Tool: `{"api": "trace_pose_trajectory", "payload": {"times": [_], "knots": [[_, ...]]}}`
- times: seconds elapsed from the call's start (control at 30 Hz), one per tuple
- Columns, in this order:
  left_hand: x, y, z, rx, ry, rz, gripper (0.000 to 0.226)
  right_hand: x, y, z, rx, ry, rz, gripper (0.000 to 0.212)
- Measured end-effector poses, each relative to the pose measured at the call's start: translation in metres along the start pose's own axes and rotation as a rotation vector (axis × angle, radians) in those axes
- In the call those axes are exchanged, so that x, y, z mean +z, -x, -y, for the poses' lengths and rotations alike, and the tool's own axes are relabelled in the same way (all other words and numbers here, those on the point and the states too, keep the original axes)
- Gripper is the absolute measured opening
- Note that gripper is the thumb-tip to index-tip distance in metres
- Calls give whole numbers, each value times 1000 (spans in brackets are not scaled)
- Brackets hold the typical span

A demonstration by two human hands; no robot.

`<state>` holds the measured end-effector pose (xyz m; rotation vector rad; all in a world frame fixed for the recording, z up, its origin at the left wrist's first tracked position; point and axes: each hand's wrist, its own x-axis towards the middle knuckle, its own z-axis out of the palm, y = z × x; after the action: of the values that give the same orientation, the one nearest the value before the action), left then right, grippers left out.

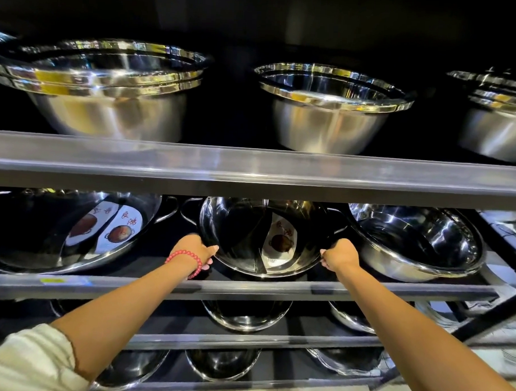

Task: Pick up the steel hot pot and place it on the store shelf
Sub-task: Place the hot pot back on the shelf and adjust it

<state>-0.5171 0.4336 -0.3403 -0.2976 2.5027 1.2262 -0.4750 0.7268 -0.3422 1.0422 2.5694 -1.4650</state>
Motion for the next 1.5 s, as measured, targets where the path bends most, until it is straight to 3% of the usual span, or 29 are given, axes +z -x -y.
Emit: {"api": "trace_pose_trajectory", "payload": {"times": [0.33, 0.47, 0.57, 0.7, 0.83, 1.03, 1.33, 1.43, 1.5], "knots": [[-1, -1, 0, 13, -31, 13, 33, -2, -1, -1, -39, 81, 7, 27], [-16, 10, -8, 63, -313, -25, 38, -17, 18, 14, -160, 380, -20, 39], [-41, 19, -22, 129, -504, -116, 42, -28, 38, 39, -246, 597, 7, 29], [-71, 35, -30, 180, -723, -257, 37, -18, 57, 68, -391, 802, 90, 33], [-97, 49, -13, 181, -928, -343, 37, 13, 77, 91, -544, 879, 165, 21], [-144, 66, 39, 166, -944, -381, 41, 78, 105, 112, -741, 927, 118, 35], [-256, 56, 126, 156, -980, -370, 44, 177, 167, 155, -700, 944, 107, 30], [-290, 46, 148, 177, -992, -344, 45, 209, 189, 170, -654, 887, 92, 45], [-308, 39, 158, 181, -1003, -334, 44, 227, 202, 177, -640, 865, 85, 43]]}}
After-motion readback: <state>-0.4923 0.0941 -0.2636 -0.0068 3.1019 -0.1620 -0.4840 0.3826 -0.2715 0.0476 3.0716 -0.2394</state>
